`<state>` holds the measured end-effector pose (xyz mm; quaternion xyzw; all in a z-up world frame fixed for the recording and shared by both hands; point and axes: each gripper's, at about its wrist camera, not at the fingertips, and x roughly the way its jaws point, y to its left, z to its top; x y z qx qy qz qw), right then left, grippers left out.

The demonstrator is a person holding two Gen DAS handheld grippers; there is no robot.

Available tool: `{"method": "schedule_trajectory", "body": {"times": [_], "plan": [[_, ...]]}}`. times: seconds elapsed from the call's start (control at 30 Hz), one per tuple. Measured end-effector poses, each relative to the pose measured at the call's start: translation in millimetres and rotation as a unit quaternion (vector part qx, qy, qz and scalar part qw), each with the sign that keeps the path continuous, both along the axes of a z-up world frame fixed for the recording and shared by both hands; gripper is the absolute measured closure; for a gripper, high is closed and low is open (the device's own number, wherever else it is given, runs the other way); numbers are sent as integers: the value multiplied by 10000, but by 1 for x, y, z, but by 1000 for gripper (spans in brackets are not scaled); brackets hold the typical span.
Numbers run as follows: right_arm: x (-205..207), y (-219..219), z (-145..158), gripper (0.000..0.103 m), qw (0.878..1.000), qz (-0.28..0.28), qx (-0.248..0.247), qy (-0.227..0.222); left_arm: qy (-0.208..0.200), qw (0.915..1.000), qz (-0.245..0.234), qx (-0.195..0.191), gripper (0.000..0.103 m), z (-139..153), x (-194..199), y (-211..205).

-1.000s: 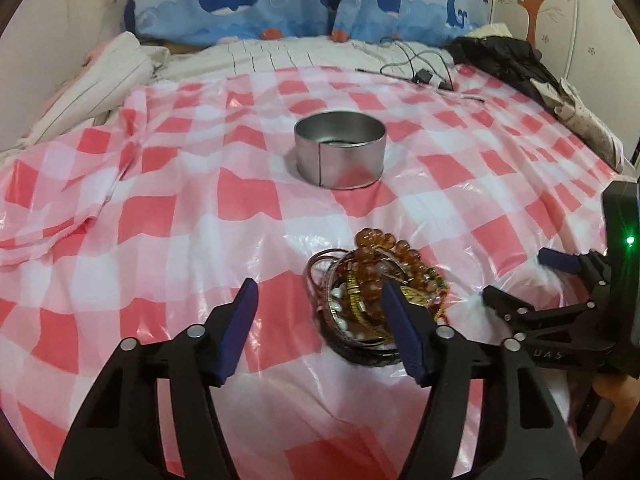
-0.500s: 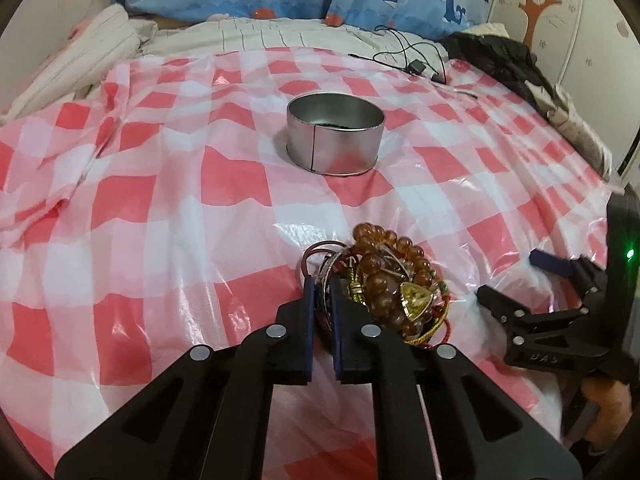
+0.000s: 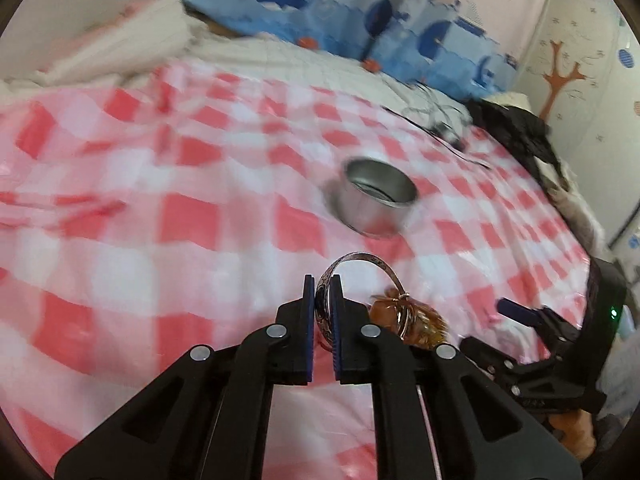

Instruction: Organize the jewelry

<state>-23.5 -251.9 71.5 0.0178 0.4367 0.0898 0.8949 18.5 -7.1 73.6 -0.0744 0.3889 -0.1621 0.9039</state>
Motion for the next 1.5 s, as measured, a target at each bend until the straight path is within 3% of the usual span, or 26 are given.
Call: {"method": "schedule_trajectory", "body": {"times": [0.07,0.13,0.27,0.33,0.37,0.4,0.67,0.8,0.87,0.9,0.93,1.0,1.17,1.3,1.37,1.4,1.43,1.5], "plan": [[6,4,-1,7,9999,93,-52,33,-305,9965,291,717,97,9,-2,3],[14,3,-2,7,9999,135,56,86,-300,9961,321,762,97,12,0,9],[22,2,-3,7,9994,232,239,130,150,9996,232,-93,97,3,11,28],[27,6,-2,7,9992,284,237,139,243,9989,232,-317,97,-3,14,32],[29,7,-1,7,9990,322,268,137,314,9975,189,-596,97,-6,14,34],[29,9,2,7,9982,433,406,86,491,9925,114,-1116,97,-10,17,40],[11,73,23,7,9817,1799,437,-437,589,9884,49,-1398,97,-19,16,30],[22,102,26,8,9701,2212,895,-452,717,9838,-18,-1645,97,-24,17,28],[33,110,18,25,9700,2226,967,-146,727,9816,38,-1764,97,-23,16,36],[38,112,11,53,9700,2208,1007,111,724,9800,90,-1850,97,-23,17,40],[44,111,2,74,9696,2145,1103,406,728,9785,130,-1926,97,-23,17,43],[46,103,-8,90,9718,1960,1155,619,743,9734,254,-2151,97,-25,18,51],[32,80,-11,99,9741,1792,1203,670,611,9710,574,-2241,97,-23,16,65],[20,76,-4,98,9747,1872,1125,475,699,9671,535,-2386,97,-26,19,66],[15,68,5,76,9769,1823,1090,238,744,9650,465,-2473,97,-28,19,64],[13,65,12,42,9779,1767,1117,-4,762,9638,422,-2521,97,-28,20,63],[11,63,20,30,9776,1735,1145,-320,774,9632,393,-2543,97,-28,20,63],[13,66,32,30,9729,1895,1203,-558,818,9616,319,-2601,96,-28,20,61]]}}
